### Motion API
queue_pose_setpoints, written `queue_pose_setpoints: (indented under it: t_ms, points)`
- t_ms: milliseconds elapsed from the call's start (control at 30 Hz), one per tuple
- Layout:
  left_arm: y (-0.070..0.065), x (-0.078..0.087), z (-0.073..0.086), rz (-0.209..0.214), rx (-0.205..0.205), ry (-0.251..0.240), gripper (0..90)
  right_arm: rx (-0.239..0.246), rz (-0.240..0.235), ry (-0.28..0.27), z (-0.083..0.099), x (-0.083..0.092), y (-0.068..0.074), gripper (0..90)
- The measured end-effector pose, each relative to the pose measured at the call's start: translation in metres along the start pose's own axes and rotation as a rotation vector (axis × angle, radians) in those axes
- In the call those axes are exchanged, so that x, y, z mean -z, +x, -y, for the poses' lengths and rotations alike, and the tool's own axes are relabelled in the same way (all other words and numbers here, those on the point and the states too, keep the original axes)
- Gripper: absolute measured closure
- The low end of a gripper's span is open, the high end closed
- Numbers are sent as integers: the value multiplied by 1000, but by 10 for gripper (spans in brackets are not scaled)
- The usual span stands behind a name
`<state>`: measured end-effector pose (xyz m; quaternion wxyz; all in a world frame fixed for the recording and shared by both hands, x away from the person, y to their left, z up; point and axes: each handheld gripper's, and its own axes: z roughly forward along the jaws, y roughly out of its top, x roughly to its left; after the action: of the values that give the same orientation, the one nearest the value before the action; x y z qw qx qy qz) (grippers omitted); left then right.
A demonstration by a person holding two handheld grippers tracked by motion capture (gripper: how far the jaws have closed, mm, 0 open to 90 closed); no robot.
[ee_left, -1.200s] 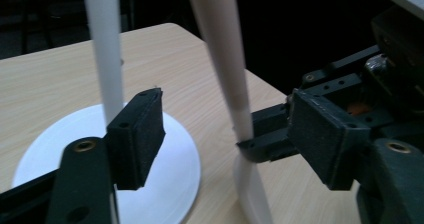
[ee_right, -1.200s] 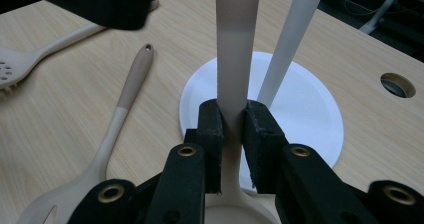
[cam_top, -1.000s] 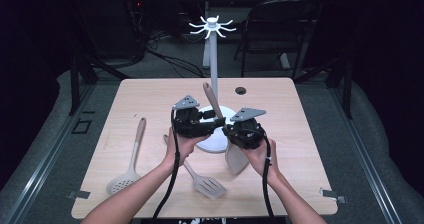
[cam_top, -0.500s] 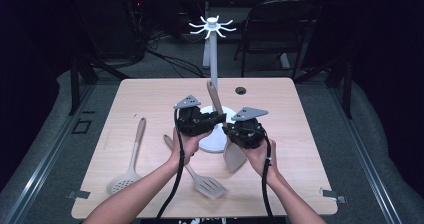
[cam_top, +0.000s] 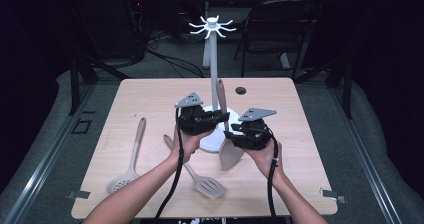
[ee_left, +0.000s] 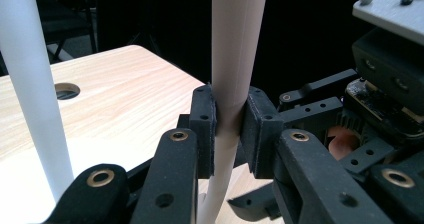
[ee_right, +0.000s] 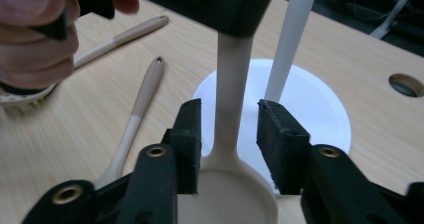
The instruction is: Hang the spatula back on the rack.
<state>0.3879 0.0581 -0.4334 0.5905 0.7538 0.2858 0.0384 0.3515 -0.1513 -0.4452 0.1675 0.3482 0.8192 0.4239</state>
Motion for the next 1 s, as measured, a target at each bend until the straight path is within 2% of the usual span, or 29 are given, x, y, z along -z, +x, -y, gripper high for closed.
queue_pose_setpoints:
  t_ms: [67,167,200,267,300,367,600,800,933,1000]
  points:
    - [0,0,-1,2,0,0,771,-2,-1,2,1,1,-1,581]
    - [1,-1,-3,5,-11,0,771,-18,2,19,6,5,-6,502]
    - [1,-1,-4,7,-19,3,771,-28,-2,39,9,8,-10,457]
    - [2,0,-7,10,-31,5,771,-30,2,49,11,9,-11,431]
    - [2,1,-8,9,-38,4,771,-31,-9,81,14,10,-16,382]
    - [3,2,-10,8,-47,6,771,-31,-15,91,19,12,-20,330]
    - [3,2,-15,6,-90,12,771,-54,12,137,36,16,-37,179]
    - [5,2,-19,7,-91,9,771,-77,46,174,53,23,-52,122]
    - [6,2,-23,13,-91,3,771,-100,52,180,56,23,-59,88]
    - [7,1,-26,12,-91,2,771,-92,61,189,55,23,-60,73]
